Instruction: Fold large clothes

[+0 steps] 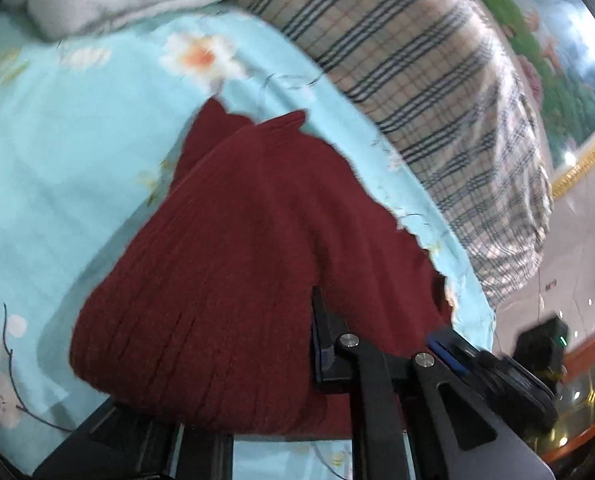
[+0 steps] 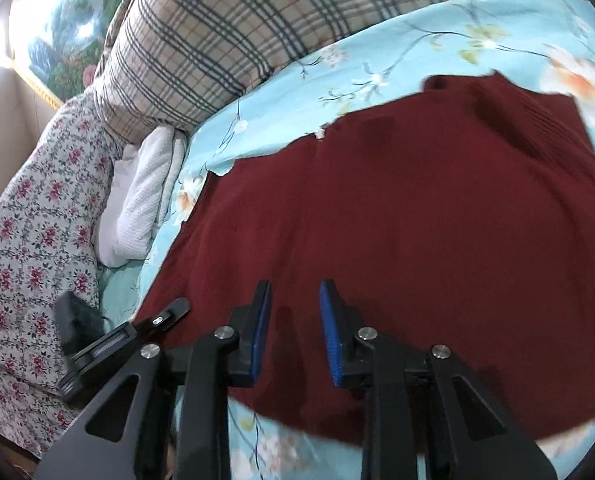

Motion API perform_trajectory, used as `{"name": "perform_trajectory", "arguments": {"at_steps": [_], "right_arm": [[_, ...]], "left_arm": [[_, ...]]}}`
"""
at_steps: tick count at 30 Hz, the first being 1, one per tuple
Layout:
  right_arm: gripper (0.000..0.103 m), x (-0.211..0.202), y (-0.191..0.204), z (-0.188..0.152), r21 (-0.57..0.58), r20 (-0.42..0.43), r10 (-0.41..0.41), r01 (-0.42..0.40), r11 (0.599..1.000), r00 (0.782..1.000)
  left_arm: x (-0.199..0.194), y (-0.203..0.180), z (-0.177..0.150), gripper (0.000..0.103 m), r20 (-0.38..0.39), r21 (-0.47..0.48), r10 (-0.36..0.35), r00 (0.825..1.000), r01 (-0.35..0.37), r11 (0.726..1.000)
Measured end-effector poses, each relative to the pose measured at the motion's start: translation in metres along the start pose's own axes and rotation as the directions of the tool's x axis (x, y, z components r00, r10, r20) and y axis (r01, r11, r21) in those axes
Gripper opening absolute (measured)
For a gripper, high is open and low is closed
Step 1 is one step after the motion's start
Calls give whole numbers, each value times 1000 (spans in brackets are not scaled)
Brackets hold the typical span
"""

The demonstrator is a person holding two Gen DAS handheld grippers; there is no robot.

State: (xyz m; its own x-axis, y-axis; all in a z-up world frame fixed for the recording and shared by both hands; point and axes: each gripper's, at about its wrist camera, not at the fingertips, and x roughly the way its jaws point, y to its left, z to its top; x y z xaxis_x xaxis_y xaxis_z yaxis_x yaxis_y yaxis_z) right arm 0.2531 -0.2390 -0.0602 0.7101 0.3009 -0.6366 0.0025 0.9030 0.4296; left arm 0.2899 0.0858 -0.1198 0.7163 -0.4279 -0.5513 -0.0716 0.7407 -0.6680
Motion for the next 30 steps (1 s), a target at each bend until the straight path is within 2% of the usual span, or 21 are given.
{"name": "perform_trajectory", "arguments": {"at_steps": [2, 5, 11, 14, 16, 17, 19, 20, 22, 23, 24, 25, 26, 28, 30], "right_arm": [[25, 18, 6, 7, -24, -30, -4, 3, 1000, 1000], [24, 49, 7, 3, -63, -119, -26, 19, 998, 993], [23, 52, 1, 5, -50, -158, 21, -30, 998, 987], [23, 35, -25, 15, 107, -169, 168, -152, 983, 971], [24, 14, -49, 21, 213, -95, 248, -223, 951, 964], [24, -2, -69, 25, 277, -27, 297, -278, 920, 954], [25, -28, -109, 29, 389, 88, 354, -359, 849, 931], [25, -35, -122, 30, 414, 119, 366, -382, 826, 923], [26, -48, -148, 31, 453, 158, 383, -412, 791, 910], [29, -50, -155, 31, 463, 160, 391, -419, 781, 906], [39, -49, -161, 29, 476, 162, 405, -431, 767, 900], [45, -48, -166, 27, 494, 169, 421, -446, 747, 891], [52, -47, -171, 24, 510, 181, 437, -464, 724, 881], [54, -45, -176, 22, 523, 198, 464, -493, 695, 863], [60, -47, -176, 22, 517, 203, 475, -506, 691, 856]], "left_arm": [[-7, -14, 3, 12, 14, 32, -23, 1000, 22, 999], [-18, -34, 6, 11, 26, 87, -52, 998, 50, 995], [-20, -94, 3, 11, 18, 251, -90, 996, 82, 964], [-11, -134, -4, 11, 3, 367, -91, 996, 83, 926], [-3, -156, -11, 11, -11, 431, -101, 995, 96, 897], [1, -166, -15, 11, -22, 453, -105, 994, 103, 886], [20, -193, -33, 11, -69, 518, -108, 992, 128, 846], [29, -202, -44, 11, -90, 545, -101, 991, 134, 828], [54, -221, -76, 11, -141, 626, -59, 988, 135, 768], [71, -228, -101, 11, -142, 683, -1, 990, 99, 724], [82, -231, -117, 11, -138, 718, 42, 990, 70, 693], [90, -233, -131, 11, -129, 747, 75, 989, 47, 663], [97, -233, -148, 11, -105, 783, 108, 989, 15, 622], [96, -232, -164, 12, -56, 819, 124, 991, -25, 574], [92, -233, -169, 12, -31, 833, 123, 992, -42, 552]]}}
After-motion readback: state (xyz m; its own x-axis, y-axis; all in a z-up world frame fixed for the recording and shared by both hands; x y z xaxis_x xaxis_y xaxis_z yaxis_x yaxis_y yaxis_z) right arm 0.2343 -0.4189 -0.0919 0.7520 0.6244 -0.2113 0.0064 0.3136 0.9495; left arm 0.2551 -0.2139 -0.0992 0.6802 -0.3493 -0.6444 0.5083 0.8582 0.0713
